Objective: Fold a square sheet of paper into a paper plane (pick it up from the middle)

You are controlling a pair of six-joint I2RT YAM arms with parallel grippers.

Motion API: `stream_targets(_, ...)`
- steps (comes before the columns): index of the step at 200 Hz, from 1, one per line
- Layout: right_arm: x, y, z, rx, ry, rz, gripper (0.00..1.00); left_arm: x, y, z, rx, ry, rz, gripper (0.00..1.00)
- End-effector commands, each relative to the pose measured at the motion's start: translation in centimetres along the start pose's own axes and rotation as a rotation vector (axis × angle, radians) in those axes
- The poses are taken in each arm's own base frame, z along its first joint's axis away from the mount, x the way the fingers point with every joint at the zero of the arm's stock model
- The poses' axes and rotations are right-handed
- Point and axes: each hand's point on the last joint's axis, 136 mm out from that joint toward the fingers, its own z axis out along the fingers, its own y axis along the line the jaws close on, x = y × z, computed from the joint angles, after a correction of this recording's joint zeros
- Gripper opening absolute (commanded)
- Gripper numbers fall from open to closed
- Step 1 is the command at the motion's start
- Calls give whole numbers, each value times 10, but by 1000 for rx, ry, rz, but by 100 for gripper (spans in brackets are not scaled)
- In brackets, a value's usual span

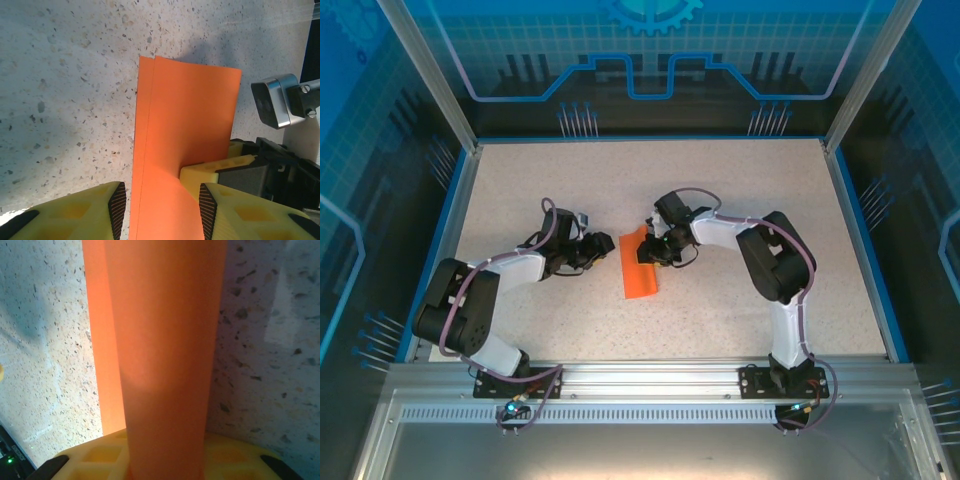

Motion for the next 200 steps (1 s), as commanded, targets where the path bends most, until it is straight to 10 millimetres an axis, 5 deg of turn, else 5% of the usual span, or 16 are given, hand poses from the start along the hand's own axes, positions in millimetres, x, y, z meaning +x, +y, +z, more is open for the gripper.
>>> stream_targets(1,23,-43,22,162,80,18,30,-6,-2,4,-19,-15,8,47)
stream_targets(200,36,-62,37,321,153,-68,40,-6,-1,10,-24,6,6,48)
